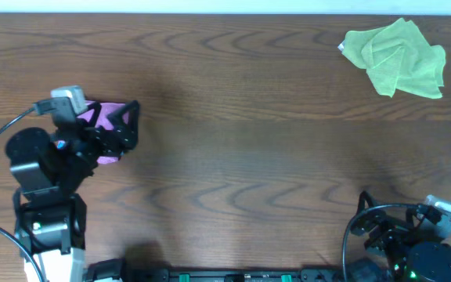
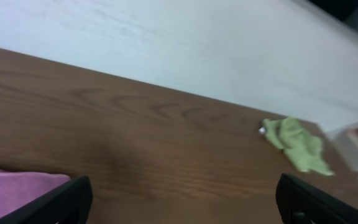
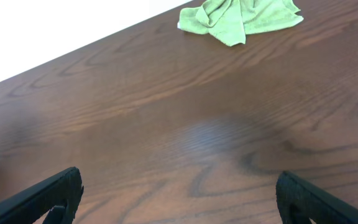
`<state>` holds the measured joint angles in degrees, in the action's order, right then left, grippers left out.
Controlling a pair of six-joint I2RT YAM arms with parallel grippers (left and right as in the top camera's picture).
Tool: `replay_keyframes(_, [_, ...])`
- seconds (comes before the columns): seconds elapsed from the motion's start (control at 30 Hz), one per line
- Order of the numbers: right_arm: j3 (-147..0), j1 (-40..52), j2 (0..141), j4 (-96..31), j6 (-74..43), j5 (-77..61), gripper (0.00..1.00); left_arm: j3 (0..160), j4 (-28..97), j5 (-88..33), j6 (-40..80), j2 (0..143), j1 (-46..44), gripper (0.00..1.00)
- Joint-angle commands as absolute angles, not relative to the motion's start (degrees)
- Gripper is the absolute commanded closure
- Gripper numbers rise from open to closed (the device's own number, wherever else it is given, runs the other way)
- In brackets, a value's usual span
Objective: Fold the cloth
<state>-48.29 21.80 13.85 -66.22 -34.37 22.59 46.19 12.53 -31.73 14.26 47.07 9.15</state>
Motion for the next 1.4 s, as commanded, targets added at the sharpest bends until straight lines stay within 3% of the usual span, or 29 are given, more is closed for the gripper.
replay_keyframes(0.0, [-48.25,21.67,13.82,-66.26,-35.31,23.35,0.01,46.76,13.37,-18.02,7.55,45.30,4.47,0.05])
replay_keyframes(0.4, [-48.25,21.67,13.82,-66.26,-35.31,23.35,0.01,28.75,13.65,-15.84,-7.79,25.10,2.61,0.05])
replay_keyframes(0.93, [-48.25,21.67,13.82,-66.26,-35.31,23.35,0.01,19.90,36.56,-11.79,-11.62,4.67,2.61,0.05])
replay_keyframes(1.37, [-48.25,21.67,13.82,-66.26,-35.31,23.35,0.01,11.33,36.93,-10.87,-7.84,0.19,2.59,0.05])
